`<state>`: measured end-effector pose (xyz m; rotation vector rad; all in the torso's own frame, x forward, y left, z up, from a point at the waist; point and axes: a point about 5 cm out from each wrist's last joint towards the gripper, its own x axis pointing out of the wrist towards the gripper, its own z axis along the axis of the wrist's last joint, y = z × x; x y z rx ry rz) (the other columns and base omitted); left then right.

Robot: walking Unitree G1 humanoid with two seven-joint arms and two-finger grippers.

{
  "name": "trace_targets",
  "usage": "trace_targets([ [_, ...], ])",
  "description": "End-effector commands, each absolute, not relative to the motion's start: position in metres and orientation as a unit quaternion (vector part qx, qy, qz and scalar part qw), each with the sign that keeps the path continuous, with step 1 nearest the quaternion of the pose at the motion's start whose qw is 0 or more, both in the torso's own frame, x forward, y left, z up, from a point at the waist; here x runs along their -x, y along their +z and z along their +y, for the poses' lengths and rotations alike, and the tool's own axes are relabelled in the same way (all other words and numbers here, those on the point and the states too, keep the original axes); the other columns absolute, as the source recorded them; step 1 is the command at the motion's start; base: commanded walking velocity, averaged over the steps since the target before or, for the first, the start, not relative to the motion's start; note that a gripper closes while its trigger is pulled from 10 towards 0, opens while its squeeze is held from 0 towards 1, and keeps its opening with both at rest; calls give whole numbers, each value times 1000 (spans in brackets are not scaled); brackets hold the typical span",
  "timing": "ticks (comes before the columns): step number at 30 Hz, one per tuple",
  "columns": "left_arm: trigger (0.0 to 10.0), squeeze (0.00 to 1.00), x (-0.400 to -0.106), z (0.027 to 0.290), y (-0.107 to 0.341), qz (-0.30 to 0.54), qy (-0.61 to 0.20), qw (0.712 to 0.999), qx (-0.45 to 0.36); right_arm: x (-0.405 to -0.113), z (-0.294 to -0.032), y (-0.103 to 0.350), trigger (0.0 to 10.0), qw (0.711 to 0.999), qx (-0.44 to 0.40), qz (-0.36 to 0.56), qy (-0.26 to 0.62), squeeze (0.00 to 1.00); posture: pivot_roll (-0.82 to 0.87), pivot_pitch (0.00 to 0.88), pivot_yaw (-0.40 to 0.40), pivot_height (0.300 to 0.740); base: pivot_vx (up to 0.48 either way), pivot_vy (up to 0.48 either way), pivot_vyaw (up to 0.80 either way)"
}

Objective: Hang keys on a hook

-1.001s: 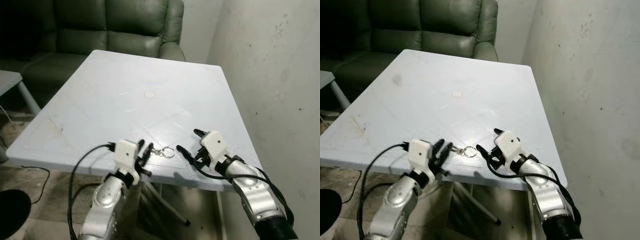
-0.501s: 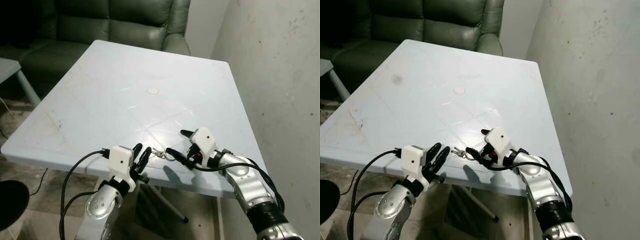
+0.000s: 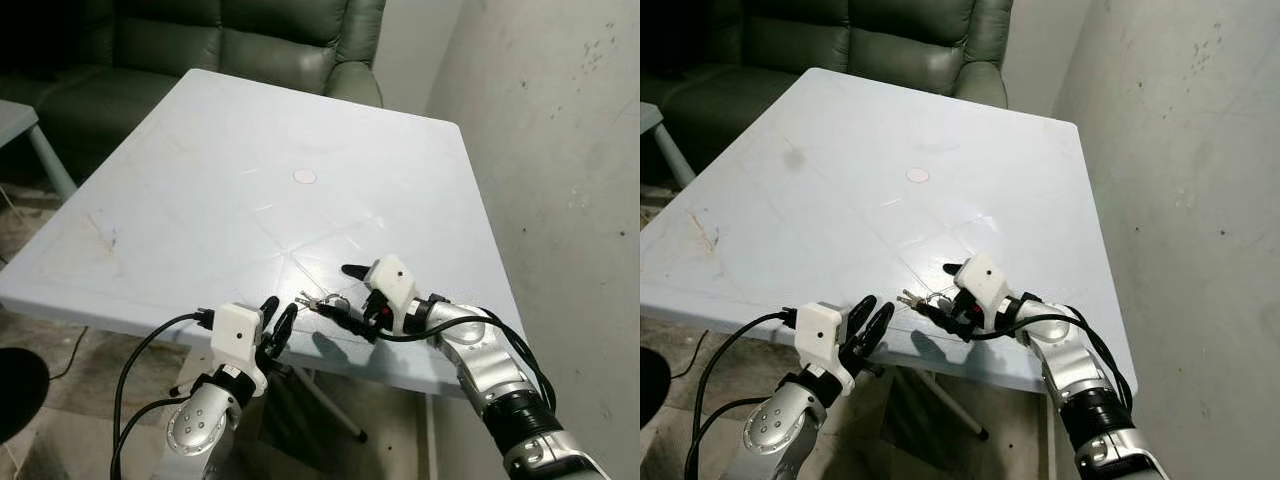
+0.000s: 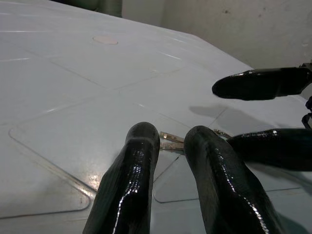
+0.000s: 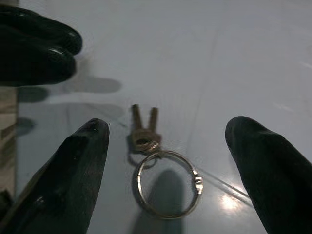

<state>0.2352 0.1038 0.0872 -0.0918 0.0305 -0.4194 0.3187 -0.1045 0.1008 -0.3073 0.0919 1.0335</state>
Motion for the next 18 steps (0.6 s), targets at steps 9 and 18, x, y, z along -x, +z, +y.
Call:
trace_targets([
  [9,10000,0,-233,99,91,12,-207,977,47,-313,-91,94,10000,829,140,59,538,0,73,91,-159,740,0,0,0],
  [18,10000,0,-232,98,92,13,-204,978,48,-313,-78,91,4471,832,122,66,537,0,81,96,-162,740,0,0,0],
])
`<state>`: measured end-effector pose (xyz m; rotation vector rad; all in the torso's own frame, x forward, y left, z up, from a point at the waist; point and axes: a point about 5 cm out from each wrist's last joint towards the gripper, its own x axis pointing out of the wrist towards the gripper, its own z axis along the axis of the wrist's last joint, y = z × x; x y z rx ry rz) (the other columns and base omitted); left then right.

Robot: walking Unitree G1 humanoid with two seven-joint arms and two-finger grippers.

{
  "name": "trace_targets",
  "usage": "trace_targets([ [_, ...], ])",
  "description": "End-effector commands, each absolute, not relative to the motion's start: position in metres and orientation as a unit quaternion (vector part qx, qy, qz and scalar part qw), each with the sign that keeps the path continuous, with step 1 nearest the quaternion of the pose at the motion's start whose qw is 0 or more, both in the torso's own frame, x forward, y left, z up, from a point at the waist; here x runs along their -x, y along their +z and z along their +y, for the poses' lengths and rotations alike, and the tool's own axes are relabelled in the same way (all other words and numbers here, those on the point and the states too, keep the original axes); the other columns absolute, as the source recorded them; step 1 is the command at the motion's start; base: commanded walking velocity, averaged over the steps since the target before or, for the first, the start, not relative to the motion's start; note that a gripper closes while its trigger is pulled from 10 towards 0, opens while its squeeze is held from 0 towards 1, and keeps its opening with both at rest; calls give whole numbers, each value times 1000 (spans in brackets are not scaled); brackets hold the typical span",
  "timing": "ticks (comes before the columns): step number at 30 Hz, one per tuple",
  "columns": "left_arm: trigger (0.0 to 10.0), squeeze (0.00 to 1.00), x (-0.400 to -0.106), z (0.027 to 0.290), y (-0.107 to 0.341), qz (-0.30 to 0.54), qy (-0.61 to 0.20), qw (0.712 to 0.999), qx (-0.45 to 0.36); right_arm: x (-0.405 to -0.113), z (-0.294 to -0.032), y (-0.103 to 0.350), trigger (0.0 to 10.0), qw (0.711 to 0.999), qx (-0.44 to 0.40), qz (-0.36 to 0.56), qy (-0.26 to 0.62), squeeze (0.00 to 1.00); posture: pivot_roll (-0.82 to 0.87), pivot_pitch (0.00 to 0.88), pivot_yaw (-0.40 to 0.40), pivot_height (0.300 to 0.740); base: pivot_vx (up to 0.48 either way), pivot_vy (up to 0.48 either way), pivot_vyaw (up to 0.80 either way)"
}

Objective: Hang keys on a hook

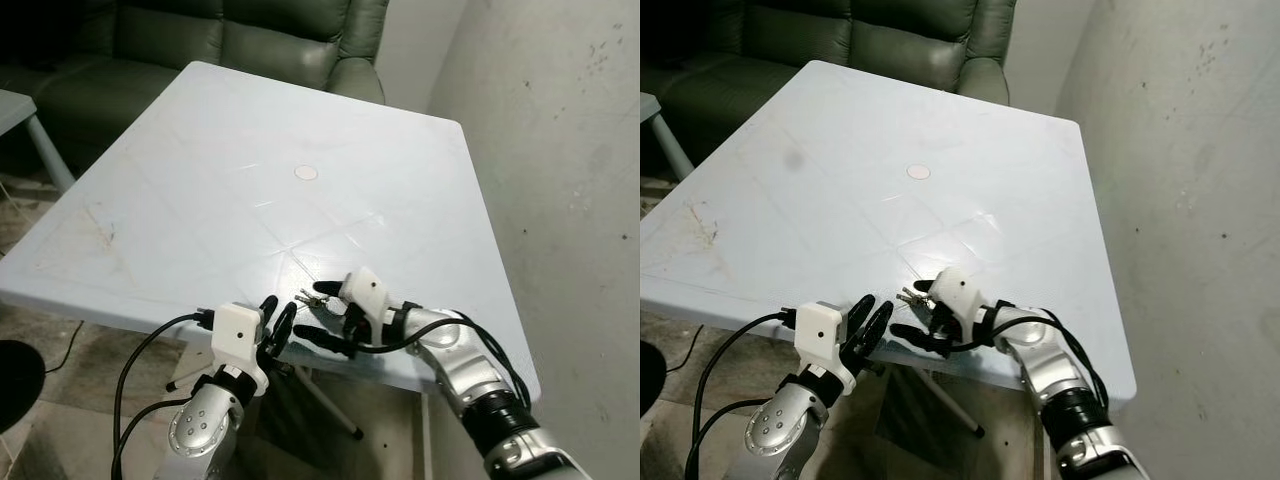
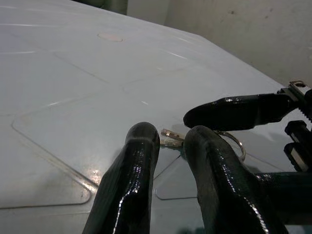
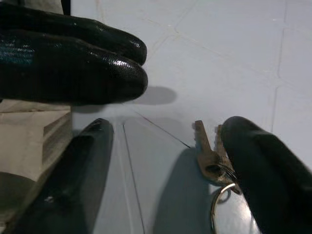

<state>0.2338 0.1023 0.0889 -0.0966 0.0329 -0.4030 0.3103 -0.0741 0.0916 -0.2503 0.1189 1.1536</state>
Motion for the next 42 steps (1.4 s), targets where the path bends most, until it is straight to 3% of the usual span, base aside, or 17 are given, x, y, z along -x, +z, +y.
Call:
trace_targets([
  [1,10000,0,-232,98,92,13,-204,978,48,-314,-78,91,4510,833,121,66,536,0,82,95,-162,740,0,0,0],
  [4,10000,0,-232,98,92,14,-203,978,48,-315,-75,91,3804,839,120,67,527,0,82,95,-162,740,0,0,0],
  [8,10000,0,-232,98,92,14,-202,978,49,-319,-74,92,4941,849,119,66,510,0,86,96,-164,740,0,0,0],
  [9,10000,0,-232,98,92,14,-201,978,49,-320,-74,92,7255,853,121,66,503,0,86,96,-164,740,0,0,0],
  [14,10000,0,-232,97,92,14,-202,978,49,-325,-75,95,7725,866,127,55,480,0,91,93,-165,740,0,0,0],
  [16,10000,0,-232,97,92,14,-202,978,49,-328,-75,97,9686,873,127,45,469,0,91,91,-163,740,0,0,0],
  [21,10000,0,-232,96,92,15,-203,978,47,-331,-76,101,10000,878,111,39,463,0,92,89,-163,740,0,0,0],
  [22,10000,0,-232,95,92,15,-205,978,47,-333,-78,103,8392,884,115,31,453,0,90,87,-162,740,0,0,0],
  [23,10000,0,-232,95,92,15,-205,977,47,-334,-79,104,8392,885,116,29,449,0,90,87,-162,740,0,0,0],
  [24,10000,0,-233,95,92,15,-206,977,47,-335,-80,104,5765,886,115,28,448,0,91,84,-161,740,0,0,0],
  [25,10000,0,-233,94,92,15,-206,977,47,-335,-81,104,0,883,113,27,455,0,91,82,-160,740,0,0,0],
  [27,10000,0,-232,94,92,15,-207,977,47,-334,-81,104,0,878,112,26,464,0,90,80,-158,740,0,0,0],
  [28,10000,0,-232,94,92,15,-208,977,46,-334,-82,104,3333,879,116,25,463,0,90,78,-158,740,0,0,0],
  [30,10000,0,-232,94,92,15,-208,977,46,-334,-84,104,7020,875,117,29,469,0,89,78,-156,740,0,0,0],
  [31,10000,0,-232,94,92,15,-209,977,46,-334,-84,103,7020,872,117,31,475,0,88,78,-156,740,0,0,0],
  [32,10000,0,-232,94,92,15,-209,977,45,-334,-84,103,10000,872,117,33,475,0,87,80,-155,740,0,0,0],
  [42,10000,0,-232,94,93,15,-210,977,44,-331,-87,96,10000,862,123,51,488,0,85,90,-153,740,0,0,0],
])
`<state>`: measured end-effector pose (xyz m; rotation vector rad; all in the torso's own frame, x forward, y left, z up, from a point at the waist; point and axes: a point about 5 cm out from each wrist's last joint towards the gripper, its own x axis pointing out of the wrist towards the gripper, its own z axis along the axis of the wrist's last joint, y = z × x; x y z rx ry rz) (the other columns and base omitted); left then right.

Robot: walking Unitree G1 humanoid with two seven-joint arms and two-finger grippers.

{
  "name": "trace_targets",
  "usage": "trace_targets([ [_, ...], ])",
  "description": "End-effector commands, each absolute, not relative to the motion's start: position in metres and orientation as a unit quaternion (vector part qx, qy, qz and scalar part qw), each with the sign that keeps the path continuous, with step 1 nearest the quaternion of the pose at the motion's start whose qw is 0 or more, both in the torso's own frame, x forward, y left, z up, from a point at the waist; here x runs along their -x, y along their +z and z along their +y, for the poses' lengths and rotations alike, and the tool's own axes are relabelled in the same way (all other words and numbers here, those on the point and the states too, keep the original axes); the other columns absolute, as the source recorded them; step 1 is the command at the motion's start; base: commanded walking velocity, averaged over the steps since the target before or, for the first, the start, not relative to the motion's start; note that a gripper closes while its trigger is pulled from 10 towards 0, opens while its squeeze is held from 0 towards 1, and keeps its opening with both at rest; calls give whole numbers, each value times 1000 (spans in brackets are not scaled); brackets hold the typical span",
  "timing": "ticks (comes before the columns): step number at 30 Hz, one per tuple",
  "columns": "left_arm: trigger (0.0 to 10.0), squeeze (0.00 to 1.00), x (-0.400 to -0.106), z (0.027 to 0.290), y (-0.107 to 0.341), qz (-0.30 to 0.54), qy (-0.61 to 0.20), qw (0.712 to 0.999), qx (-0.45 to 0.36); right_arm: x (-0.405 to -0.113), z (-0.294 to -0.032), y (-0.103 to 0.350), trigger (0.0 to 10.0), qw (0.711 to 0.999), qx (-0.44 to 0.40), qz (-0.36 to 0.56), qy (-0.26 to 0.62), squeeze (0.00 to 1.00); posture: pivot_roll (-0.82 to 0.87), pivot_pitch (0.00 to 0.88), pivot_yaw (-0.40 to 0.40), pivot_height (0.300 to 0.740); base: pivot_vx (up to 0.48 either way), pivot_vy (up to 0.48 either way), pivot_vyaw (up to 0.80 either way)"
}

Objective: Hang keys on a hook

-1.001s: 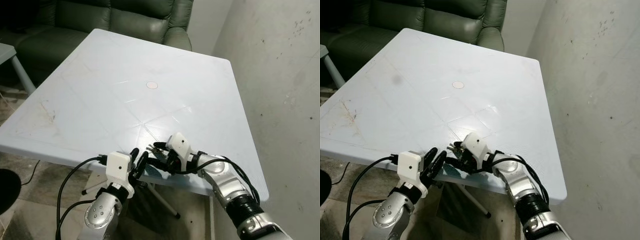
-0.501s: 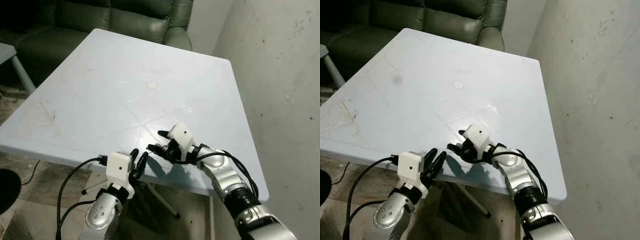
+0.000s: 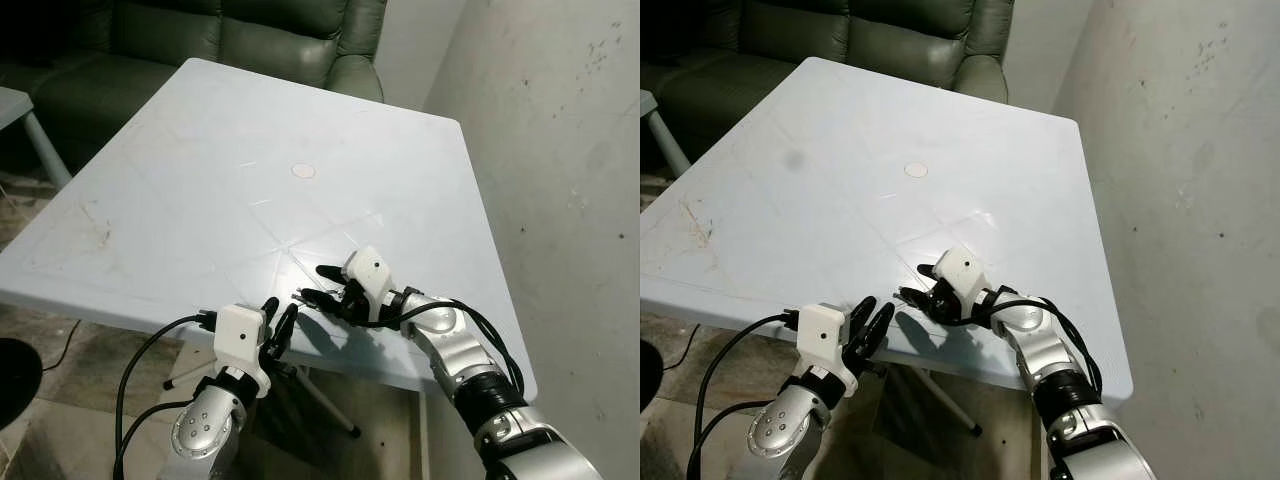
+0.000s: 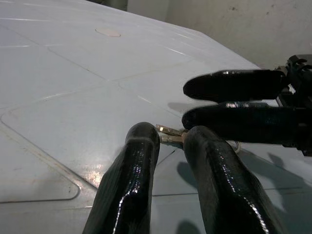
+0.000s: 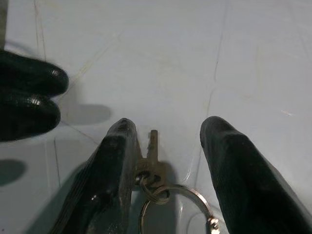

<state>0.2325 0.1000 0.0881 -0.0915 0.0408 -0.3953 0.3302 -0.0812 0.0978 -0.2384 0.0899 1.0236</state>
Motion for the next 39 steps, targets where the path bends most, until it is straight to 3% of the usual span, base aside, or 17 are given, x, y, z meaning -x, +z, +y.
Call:
trace_targets([
  [1,10000,0,-232,94,93,15,-209,977,44,-330,-87,95,10000,860,121,56,493,0,85,90,-153,740,0,0,0],
  [10,10000,0,-232,94,93,16,-208,977,45,-330,-91,89,10000,859,133,71,490,0,85,97,-153,740,0,0,0],
  [11,10000,0,-232,94,93,17,-208,977,45,-330,-91,89,9490,859,131,74,490,0,85,97,-153,740,0,0,0],
  [12,10000,0,-232,94,93,17,-208,977,45,-330,-91,89,8039,858,133,74,491,0,85,100,-152,740,0,0,0],
  [14,10000,0,-232,94,93,17,-208,977,45,-330,-92,87,8275,857,137,76,491,0,86,100,-152,740,0,0,0],
  [15,10000,0,-232,94,93,17,-208,977,45,-329,-93,87,7882,856,137,77,492,0,86,100,-152,740,0,0,0],
  [16,10000,0,-233,94,93,17,-207,977,45,-329,-93,86,4941,856,137,79,492,0,86,101,-153,740,0,0,0],
  [18,10000,0,-233,94,93,17,-207,977,45,-329,-94,86,4745,856,136,81,492,0,86,100,-152,740,0,0,0],
  [20,10000,0,-233,93,93,16,-207,977,45,-329,-95,84,2314,855,137,86,492,0,85,101,-152,740,0,0,0],
  [21,10000,0,-233,93,93,16,-207,977,45,-329,-95,84,2314,855,137,86,493,0,85,101,-152,740,0,0,0],
  [22,10000,0,-233,93,93,16,-207,977,45,-329,-95,84,980,855,136,87,493,0,84,99,-152,740,0,0,0],
  [23,10000,0,-233,93,93,16,-208,977,45,-329,-95,83,980,854,135,88,494,0,84,99,-152,740,0,0,0],
  [24,10000,0,-233,93,93,16,-208,977,45,-329,-95,83,0,854,133,87,494,0,84,99,-152,740,0,0,0],
  [39,10000,0,-234,93,94,16,-209,977,44,-330,-95,85,0,862,119,81,486,0,82,97,-150,740,0,0,0],
])
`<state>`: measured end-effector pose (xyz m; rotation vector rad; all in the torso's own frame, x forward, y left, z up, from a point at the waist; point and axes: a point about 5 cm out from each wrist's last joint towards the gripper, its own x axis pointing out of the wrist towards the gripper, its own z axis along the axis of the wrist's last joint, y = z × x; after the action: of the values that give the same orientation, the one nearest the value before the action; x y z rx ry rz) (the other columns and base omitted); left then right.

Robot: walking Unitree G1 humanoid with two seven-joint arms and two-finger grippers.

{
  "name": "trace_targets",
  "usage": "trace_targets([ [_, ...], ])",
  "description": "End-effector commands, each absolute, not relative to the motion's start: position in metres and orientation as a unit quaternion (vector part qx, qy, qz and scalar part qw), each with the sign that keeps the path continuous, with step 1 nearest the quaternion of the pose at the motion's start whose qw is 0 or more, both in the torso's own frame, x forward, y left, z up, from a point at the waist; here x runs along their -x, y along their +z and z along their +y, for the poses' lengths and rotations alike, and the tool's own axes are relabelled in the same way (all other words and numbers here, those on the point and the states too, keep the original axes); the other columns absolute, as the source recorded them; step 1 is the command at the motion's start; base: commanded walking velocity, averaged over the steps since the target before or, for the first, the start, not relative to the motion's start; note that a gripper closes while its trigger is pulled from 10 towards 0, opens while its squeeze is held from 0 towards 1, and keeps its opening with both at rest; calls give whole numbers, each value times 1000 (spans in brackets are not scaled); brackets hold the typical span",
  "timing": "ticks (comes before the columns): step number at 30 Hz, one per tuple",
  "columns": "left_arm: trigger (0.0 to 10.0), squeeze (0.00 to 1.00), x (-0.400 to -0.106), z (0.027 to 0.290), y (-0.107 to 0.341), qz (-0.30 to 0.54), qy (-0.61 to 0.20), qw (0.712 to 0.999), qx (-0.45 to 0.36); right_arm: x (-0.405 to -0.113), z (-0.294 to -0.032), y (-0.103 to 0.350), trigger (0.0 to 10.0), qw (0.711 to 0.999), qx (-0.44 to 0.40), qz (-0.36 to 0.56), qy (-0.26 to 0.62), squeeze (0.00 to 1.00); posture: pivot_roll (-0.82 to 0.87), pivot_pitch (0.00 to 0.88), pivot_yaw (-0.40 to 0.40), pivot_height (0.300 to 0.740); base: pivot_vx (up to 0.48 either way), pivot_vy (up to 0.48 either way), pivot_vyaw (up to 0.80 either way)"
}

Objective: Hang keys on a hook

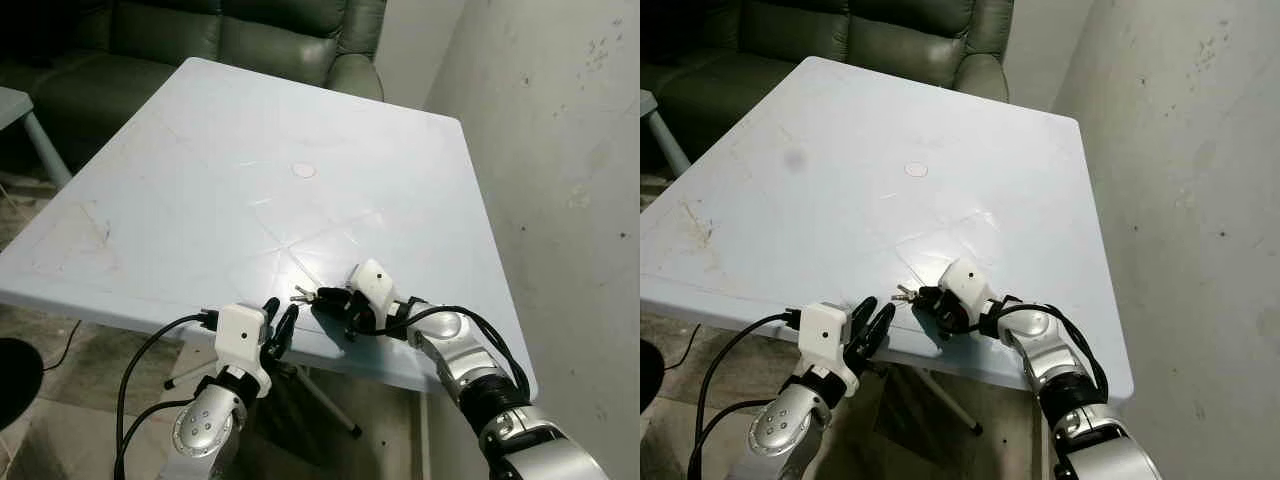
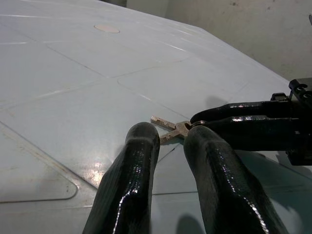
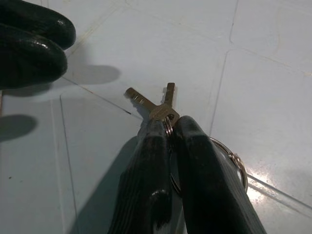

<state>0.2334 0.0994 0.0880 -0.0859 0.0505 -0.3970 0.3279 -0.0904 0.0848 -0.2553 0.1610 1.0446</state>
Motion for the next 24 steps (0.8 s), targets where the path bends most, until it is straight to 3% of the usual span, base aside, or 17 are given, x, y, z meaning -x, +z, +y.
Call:
trace_targets([
  [1,10000,0,-234,92,93,16,-210,977,44,-330,-95,85,0,863,118,82,485,0,82,96,-149,740,0,0,0],
  [8,10000,0,-234,92,93,16,-210,977,44,-331,-95,85,0,868,101,80,480,0,83,88,-149,740,0,0,0],
  [24,10000,0,-258,104,94,16,-166,986,24,-360,-112,143,0,932,-57,-60,352,0,64,44,-143,740,0,0,0],
])
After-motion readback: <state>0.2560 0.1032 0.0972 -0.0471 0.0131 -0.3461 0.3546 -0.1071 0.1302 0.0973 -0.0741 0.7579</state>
